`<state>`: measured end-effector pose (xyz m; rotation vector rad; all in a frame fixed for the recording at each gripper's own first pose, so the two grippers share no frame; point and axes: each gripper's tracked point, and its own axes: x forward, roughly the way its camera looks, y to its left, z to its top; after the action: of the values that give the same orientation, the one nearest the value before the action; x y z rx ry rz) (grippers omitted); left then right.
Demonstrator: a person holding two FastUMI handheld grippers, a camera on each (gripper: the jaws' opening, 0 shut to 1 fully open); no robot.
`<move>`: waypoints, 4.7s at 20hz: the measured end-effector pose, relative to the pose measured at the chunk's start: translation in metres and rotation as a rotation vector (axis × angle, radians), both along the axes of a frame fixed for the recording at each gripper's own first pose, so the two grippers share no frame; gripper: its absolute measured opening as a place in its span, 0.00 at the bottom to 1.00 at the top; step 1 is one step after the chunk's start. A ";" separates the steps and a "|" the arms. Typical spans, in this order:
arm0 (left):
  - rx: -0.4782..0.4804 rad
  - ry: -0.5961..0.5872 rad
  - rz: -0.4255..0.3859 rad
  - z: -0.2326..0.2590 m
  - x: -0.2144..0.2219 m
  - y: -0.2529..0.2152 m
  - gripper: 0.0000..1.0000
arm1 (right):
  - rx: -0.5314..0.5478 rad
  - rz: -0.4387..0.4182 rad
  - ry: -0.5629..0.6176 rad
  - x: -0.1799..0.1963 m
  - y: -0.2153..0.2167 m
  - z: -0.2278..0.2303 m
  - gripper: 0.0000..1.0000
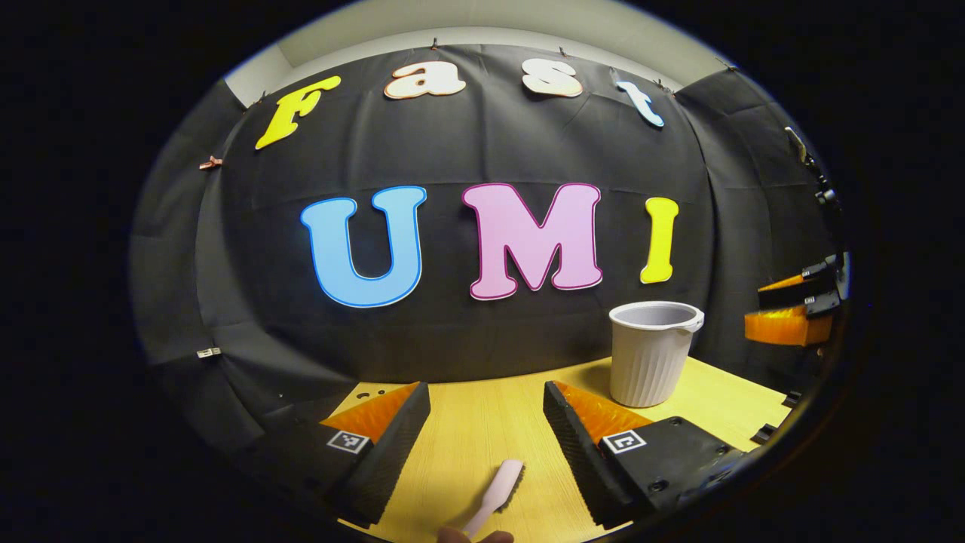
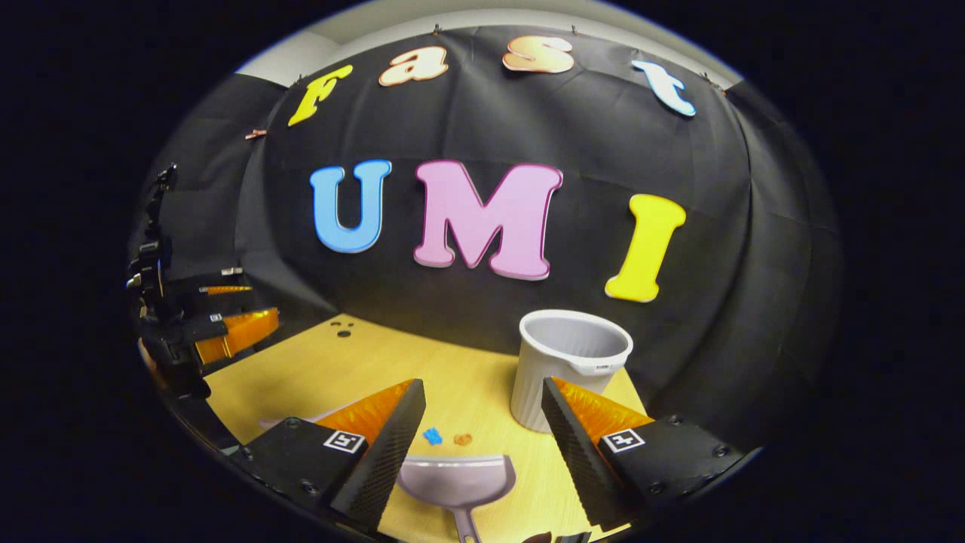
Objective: Pick up the small broom and dustpan from the desktop, sweep the trash into the dustpan with the broom, and then empty the trash into the garbage bin.
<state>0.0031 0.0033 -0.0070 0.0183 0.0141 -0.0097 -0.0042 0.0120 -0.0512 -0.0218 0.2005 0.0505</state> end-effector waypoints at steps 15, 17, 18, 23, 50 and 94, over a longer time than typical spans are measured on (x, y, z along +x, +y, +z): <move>0.020 0.043 0.006 -0.029 -0.005 0.024 0.97 | -0.083 0.100 0.715 -0.068 0.020 -0.228 0.88; 0.027 0.045 0.014 -0.030 -0.006 0.027 0.97 | -0.066 0.100 0.775 -0.063 0.022 -0.252 0.87; 0.030 0.045 0.017 -0.031 -0.008 0.029 0.97 | -0.061 0.102 0.800 -0.060 0.023 -0.264 0.86; 0.037 0.052 0.037 -0.033 -0.010 0.034 0.97 | -0.049 0.083 0.892 -0.047 0.021 -0.310 0.82; 0.107 0.594 -0.215 -0.190 0.003 0.008 0.96 | -0.051 0.185 0.889 -0.064 0.012 -0.301 0.36; 0.443 0.917 -0.453 -0.310 0.166 -0.103 0.27 | -0.177 0.241 1.145 -0.062 -0.019 -0.294 0.36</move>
<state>0.1695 -0.0997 -0.3166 0.4594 0.9301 -0.4680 -0.0660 -0.0070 -0.3453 -0.1949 1.3475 0.2854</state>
